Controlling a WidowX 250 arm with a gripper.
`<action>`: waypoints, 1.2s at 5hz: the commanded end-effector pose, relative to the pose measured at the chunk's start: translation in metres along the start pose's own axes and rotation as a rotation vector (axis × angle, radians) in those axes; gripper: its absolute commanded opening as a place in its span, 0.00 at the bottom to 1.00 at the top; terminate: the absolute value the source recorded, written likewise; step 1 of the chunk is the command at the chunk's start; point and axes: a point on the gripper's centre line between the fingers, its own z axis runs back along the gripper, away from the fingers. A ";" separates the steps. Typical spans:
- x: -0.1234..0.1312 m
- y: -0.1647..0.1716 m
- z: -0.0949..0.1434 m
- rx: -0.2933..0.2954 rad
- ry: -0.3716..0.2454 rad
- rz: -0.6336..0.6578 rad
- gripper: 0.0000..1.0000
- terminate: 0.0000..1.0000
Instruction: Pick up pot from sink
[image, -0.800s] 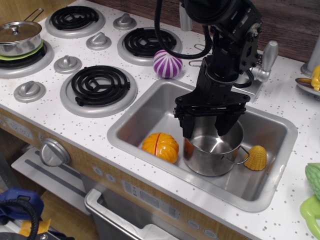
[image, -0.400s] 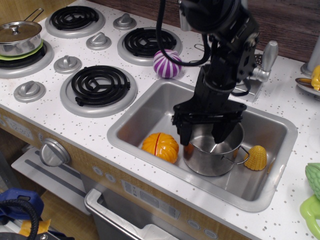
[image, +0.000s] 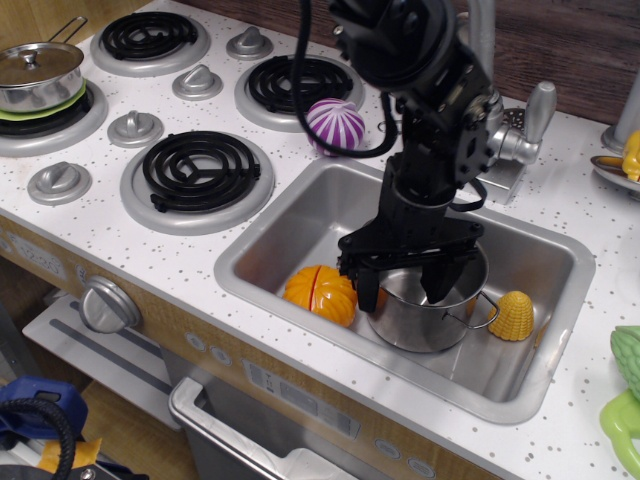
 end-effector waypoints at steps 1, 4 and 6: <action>0.005 -0.005 -0.007 -0.150 -0.033 0.067 1.00 0.00; 0.007 -0.005 -0.008 -0.214 -0.035 0.082 0.00 0.00; 0.019 -0.007 0.030 -0.172 -0.004 0.058 0.00 0.00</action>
